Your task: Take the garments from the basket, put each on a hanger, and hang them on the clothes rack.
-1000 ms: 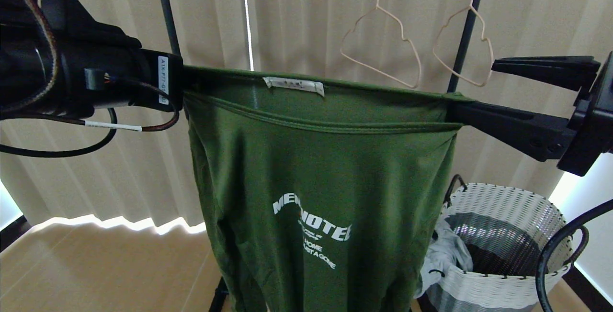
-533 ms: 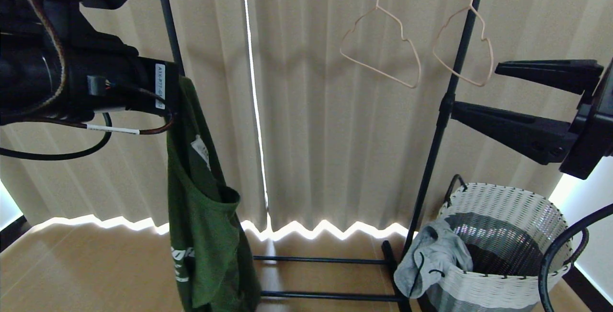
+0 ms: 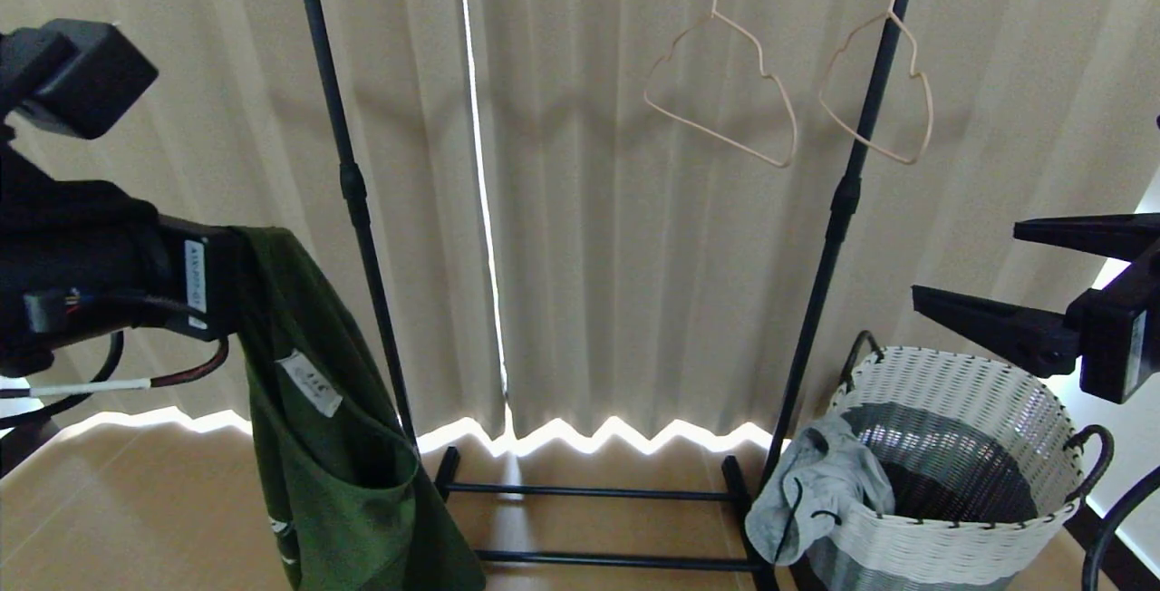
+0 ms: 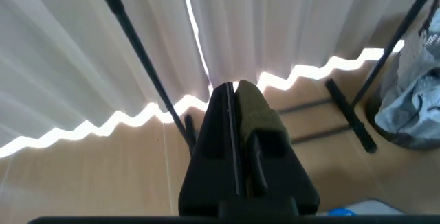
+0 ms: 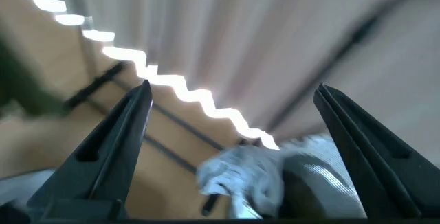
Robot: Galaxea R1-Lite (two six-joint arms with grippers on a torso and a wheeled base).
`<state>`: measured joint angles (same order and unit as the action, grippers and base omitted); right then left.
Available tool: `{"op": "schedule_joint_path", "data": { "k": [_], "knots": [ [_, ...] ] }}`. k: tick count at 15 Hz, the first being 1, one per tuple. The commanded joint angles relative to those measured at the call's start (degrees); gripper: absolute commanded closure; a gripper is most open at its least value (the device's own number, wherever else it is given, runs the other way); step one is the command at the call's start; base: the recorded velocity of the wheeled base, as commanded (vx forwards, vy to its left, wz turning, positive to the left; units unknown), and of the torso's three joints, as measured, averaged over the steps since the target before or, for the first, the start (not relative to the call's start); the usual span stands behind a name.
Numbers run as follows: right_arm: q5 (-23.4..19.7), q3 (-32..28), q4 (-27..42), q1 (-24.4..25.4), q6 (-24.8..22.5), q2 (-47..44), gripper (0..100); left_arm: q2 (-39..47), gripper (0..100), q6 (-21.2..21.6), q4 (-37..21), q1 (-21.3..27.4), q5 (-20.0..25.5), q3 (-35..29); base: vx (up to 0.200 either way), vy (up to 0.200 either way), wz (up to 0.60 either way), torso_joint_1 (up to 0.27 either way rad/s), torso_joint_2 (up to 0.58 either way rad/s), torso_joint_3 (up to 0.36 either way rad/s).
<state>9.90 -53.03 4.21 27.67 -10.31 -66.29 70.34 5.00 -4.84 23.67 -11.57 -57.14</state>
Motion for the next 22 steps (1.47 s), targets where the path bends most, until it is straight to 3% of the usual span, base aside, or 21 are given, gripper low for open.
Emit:
{"op": "schedule_joint_path", "data": {
  "k": [1, 6, 9, 10, 12, 22],
  "knots": [
    [2.05, 0.38, 0.01, -1.48, -0.06, 0.11, 0, -5.74, 100, 1.59, 5.54, -4.07, 0.49, 7.57, 0.0, 0.0, 0.0, 0.0, 0.0, 0.0],
    [6.71, 1.96, -0.69, -5.17, -1.99, 0.29, 0, -7.23, 100, 1.77, 24.44, -5.57, 4.01, 23.74, 0.0, 0.0, 0.0, 0.0, 0.0, 0.0],
    [7.5, 2.4, -1.22, -7.63, -4.1, 0.9, 0, -9.08, 100, 0.89, 25.93, -7.77, 6.38, 27.52, 0.0, 0.0, 0.0, 0.0, 0.0, 0.0],
    [7.5, 2.49, -1.22, -9.74, -4.19, 0.37, 0, -9.26, 100, 0.36, 26.02, -9.7, 9.81, 28.57, 0.0, 0.0, 0.0, 0.0, 0.0, 0.0],
    [7.59, 2.58, -1.31, -12.29, -4.8, 0.2, 0, -9.17, 100, 0.45, 26.02, -9.79, 12.1, 28.48, 0.0, 0.0, 0.0, 0.0, 0.0, 0.0],
    [7.94, 4.6, -1.39, -13.52, -5.33, 2.22, 0, -11.28, 100, 1.68, 26.02, -9.7, 12.01, 30.33, 0.0, 0.0, 0.0, 0.0, 0.0, 0.0]
  ]
}}
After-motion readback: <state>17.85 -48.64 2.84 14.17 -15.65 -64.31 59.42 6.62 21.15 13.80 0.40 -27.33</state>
